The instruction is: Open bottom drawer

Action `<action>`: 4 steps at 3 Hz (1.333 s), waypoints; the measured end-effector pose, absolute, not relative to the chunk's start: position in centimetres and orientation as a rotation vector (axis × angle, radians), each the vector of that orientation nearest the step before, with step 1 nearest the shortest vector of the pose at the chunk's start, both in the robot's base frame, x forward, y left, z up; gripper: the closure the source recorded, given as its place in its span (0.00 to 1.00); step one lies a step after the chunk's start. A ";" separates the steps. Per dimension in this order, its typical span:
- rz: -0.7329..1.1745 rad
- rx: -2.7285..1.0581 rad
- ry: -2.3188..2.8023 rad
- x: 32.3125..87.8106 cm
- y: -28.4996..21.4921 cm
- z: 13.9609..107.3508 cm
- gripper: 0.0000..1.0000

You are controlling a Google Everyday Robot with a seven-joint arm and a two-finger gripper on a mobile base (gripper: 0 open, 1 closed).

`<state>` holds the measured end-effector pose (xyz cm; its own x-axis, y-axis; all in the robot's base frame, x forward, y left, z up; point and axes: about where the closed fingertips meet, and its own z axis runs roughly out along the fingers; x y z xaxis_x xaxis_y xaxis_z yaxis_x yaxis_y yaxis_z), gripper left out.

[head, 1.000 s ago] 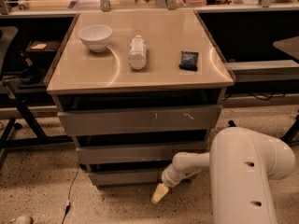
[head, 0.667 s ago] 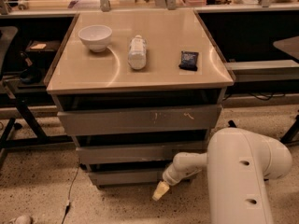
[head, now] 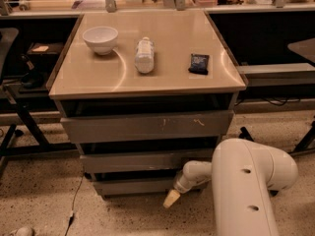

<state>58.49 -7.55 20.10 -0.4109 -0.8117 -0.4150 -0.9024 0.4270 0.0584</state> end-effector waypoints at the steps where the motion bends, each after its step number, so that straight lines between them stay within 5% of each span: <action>1: 0.392 -1.493 2.353 59.5 -7.7 18.0 0.00; 4: 0.453 -1.541 2.375 58.6 -7.1 15.7 0.00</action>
Offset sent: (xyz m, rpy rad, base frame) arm 0.0109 0.0107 -0.0858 -0.0070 0.0978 0.0918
